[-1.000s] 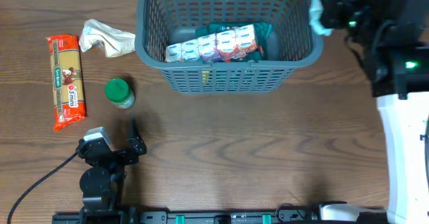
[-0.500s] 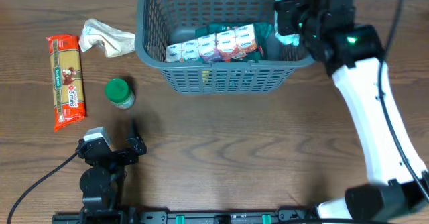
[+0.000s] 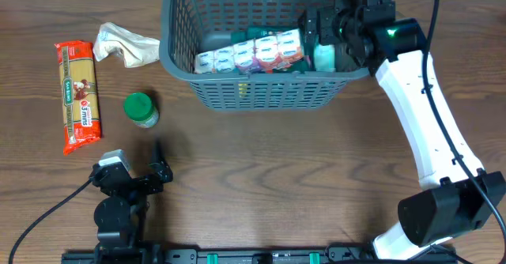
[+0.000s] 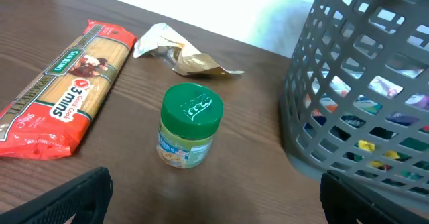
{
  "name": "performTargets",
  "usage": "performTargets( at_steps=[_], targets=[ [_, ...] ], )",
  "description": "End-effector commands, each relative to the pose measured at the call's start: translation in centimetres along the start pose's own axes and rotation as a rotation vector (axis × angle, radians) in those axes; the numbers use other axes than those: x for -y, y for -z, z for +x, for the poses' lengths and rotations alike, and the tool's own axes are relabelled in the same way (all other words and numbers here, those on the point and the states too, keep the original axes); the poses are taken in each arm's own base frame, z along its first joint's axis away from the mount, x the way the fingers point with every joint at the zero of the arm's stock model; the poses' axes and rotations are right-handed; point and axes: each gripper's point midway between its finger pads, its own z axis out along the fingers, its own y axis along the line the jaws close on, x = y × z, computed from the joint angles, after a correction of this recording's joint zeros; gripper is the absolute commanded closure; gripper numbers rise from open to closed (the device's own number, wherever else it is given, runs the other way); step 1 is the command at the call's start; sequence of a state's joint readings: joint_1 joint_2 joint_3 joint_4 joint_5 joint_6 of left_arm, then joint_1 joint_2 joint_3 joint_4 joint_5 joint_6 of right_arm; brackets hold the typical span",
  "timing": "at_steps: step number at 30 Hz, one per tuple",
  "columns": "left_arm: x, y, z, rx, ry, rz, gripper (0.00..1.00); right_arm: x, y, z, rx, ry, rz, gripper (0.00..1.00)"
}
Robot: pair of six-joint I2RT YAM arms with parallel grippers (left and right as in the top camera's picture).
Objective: Pack container
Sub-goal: 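Lift the mint-green packet into the basket and release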
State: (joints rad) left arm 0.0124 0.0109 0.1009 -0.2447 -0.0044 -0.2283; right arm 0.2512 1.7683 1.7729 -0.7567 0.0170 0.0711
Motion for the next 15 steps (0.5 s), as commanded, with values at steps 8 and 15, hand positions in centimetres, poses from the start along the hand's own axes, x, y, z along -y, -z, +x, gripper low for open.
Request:
performTargets(
  at_steps=[8, 15],
  targets=[
    [-0.6, -0.3, 1.0, -0.021, -0.018, -0.019, 0.01, 5.2, 7.3, -6.6, 0.177, -0.011, 0.269, 0.01],
    [-0.6, -0.3, 1.0, -0.021, -0.018, -0.019, 0.01, 15.1, 13.0, -5.9, 0.159, -0.175, 0.596, 0.01]
  ],
)
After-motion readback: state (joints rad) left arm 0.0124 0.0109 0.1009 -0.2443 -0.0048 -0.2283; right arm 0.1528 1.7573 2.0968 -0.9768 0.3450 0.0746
